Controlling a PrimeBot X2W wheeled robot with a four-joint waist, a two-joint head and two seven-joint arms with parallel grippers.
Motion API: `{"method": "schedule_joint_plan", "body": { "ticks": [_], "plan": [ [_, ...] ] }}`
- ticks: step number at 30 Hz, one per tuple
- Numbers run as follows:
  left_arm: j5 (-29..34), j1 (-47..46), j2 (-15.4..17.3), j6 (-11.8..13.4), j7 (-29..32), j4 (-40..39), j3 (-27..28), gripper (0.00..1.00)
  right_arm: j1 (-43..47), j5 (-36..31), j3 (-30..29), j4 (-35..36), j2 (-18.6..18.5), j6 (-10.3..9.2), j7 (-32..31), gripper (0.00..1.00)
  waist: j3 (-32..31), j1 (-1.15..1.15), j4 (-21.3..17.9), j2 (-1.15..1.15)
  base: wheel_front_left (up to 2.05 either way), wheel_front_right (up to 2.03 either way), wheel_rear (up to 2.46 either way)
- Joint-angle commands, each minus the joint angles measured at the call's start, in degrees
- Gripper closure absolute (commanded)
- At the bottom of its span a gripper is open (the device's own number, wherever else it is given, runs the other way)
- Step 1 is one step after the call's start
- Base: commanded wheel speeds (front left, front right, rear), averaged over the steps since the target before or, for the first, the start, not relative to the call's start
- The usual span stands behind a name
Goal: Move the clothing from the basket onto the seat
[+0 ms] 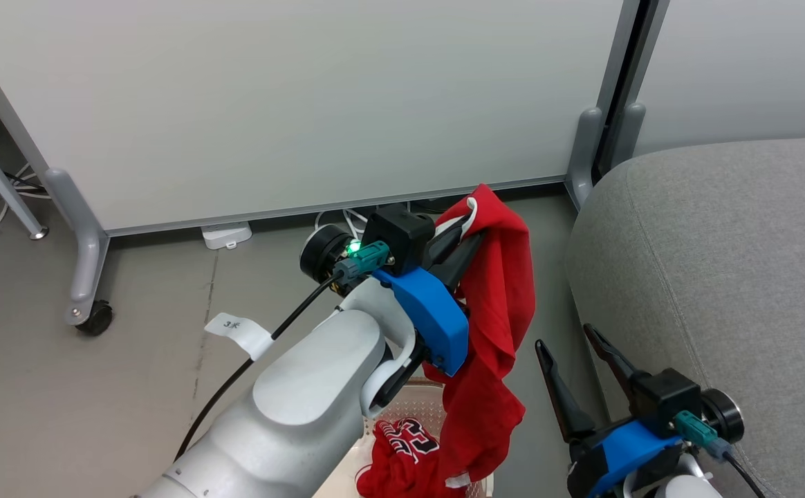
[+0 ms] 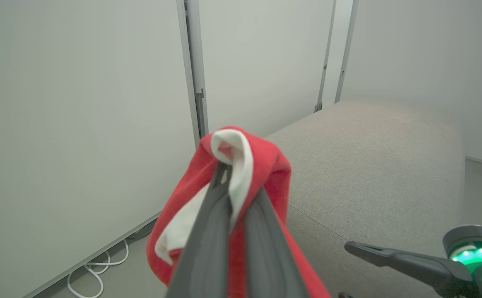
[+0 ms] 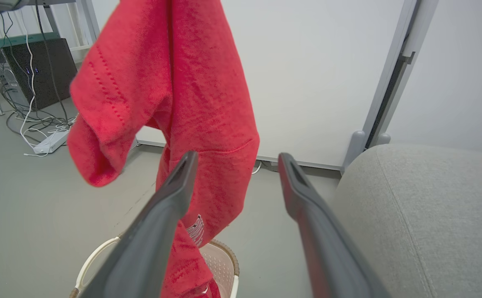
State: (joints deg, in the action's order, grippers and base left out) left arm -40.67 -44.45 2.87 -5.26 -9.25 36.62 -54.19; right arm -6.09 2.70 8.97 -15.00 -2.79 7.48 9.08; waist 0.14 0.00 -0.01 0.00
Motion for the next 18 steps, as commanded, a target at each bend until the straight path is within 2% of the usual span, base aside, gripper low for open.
{"method": "schedule_joint_plan", "body": {
  "ticks": [1, 9, 13, 18],
  "plan": [
    [-0.4, -0.9, 0.0, 0.2, -0.5, 0.1, -0.3, 1.00, -1.4, 0.6, 0.7, -0.8, -0.2, 0.02, -0.3, 0.00, 0.1, 0.00, 0.0, 0.00, 0.00, 0.00, 0.00],
    [-2.3, -2.0, 0.0, 0.7, -1.1, 0.1, -1.8, 1.00, -6.4, 0.9, 3.8, -7.0, -0.2, 0.03, -1.0, 0.00, 0.6, 0.00, 0.0, 0.00, 0.00, 0.00, 0.00],
    [-3.6, -2.7, 0.0, 1.0, -1.4, -0.4, -3.1, 1.00, -11.7, 1.7, 6.4, -13.4, -0.2, 0.03, -0.4, 0.00, 0.8, 0.00, 0.1, 0.00, 0.00, 0.00, 0.00],
    [-4.4, -3.1, 0.0, 1.4, -1.6, -0.8, -4.0, 1.00, -15.8, 2.9, 7.3, -18.0, -0.2, 0.03, 0.9, 0.00, 1.0, 0.00, 0.4, 0.00, 0.00, 0.00, 0.00]
  ]
}}
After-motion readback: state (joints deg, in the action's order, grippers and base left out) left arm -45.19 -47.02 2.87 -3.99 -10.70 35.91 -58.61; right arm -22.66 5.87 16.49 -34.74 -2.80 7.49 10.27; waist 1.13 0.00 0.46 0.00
